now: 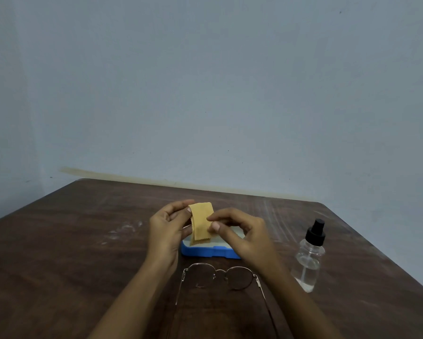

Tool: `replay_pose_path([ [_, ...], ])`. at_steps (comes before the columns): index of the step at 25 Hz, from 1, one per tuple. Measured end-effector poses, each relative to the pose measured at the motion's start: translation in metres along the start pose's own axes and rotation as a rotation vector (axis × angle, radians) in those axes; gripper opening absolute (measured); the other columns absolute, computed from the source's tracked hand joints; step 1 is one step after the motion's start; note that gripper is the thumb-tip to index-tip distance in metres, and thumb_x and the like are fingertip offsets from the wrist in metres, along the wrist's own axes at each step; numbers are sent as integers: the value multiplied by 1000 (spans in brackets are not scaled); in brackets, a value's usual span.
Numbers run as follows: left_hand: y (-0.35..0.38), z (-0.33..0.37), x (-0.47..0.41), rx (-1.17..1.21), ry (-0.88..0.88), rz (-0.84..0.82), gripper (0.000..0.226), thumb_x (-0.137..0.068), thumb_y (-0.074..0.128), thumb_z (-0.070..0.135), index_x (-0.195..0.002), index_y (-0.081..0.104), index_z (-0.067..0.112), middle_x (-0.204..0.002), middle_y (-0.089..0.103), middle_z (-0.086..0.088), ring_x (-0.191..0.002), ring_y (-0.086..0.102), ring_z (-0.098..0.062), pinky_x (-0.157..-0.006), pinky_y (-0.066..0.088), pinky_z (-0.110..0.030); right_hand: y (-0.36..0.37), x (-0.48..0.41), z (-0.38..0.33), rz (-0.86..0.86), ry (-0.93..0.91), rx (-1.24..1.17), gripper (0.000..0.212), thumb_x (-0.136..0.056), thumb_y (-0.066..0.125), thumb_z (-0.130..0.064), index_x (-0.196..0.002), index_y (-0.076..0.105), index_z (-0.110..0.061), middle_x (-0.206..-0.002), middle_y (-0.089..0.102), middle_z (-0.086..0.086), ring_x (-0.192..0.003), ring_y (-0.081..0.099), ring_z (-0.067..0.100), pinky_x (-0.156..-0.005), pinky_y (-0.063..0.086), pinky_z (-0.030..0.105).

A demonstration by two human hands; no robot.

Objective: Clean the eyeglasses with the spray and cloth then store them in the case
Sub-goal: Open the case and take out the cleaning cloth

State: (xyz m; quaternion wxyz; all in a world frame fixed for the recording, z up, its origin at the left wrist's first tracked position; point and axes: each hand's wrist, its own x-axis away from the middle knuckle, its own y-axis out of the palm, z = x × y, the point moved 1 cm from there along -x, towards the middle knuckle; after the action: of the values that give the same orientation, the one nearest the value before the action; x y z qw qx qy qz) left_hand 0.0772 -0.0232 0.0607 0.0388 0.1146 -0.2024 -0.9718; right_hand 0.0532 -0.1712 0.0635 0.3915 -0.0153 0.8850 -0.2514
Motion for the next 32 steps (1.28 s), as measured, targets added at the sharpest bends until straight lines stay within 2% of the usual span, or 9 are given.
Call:
replay_pose_path([
  [2,2,0,2,33,11,-19,14,-83,54,-1,-87,64,9,-80,70,-4,-67,69,-9,-54,56,-19,1,-1,2,116,71,6,14,-83,57,-32,-92,63,-24,-91,65,-12,-89,61,3,-75,47,10],
  [4,5,0,3,65,17,-64,17,-83,54,-3,-83,64,10,-73,72,-1,-64,69,-7,-53,55,-17,2,-3,6,175,227,-108,13,-85,61,-24,-95,54,-27,-99,61,-8,-92,59,2,-75,48,11],
  [8,7,-2,4,96,12,-134,20,-83,52,-5,-82,65,11,-72,72,-2,-67,69,-9,-56,56,-18,5,-3,11,74,473,-446,25,-81,64,-15,-101,52,-25,-99,65,1,-94,62,16,-82,52,29],
  [11,6,-3,4,115,2,-134,21,-83,51,-5,-82,65,11,-77,71,-3,-68,69,-8,-58,56,-18,6,-2,11,96,486,-421,18,-80,65,-12,-93,56,-20,-93,62,1,-87,61,19,-74,53,29],
  [14,6,-2,4,118,11,-132,23,-84,50,-6,-83,64,13,-71,73,2,-68,69,-5,-55,55,-16,5,-3,10,152,496,-399,5,-82,63,-19,-80,59,-19,-86,62,-2,-85,59,17,-76,52,35],
  [19,4,-4,3,80,27,-141,22,-84,50,-5,-87,62,13,-90,68,-6,-83,66,-13,-61,56,-17,3,-3,8,89,492,-361,12,-82,63,-12,-71,57,-14,-78,62,-3,-79,61,11,-66,53,20],
  [22,5,-5,1,94,7,-150,21,-83,51,-4,-88,62,13,-93,68,-8,-86,66,-16,-63,57,-19,2,-3,10,91,488,-397,13,-82,63,-7,-73,56,-13,-75,62,-1,-75,60,10,-63,53,17],
  [28,6,-6,0,162,-58,-163,18,-84,50,-3,-90,61,8,-93,67,-12,-83,66,-16,-64,58,-20,3,-4,12,93,477,-435,15,-85,58,-5,-91,58,-18,-78,65,2,-69,64,6,-62,52,16],
  [32,4,-6,0,177,-102,-174,14,-84,52,1,-94,60,6,-95,67,-13,-88,65,-20,-63,58,-20,3,-5,12,94,473,-388,18,-86,56,-4,-91,58,-21,-77,66,0,-68,65,4,-61,52,16],
])
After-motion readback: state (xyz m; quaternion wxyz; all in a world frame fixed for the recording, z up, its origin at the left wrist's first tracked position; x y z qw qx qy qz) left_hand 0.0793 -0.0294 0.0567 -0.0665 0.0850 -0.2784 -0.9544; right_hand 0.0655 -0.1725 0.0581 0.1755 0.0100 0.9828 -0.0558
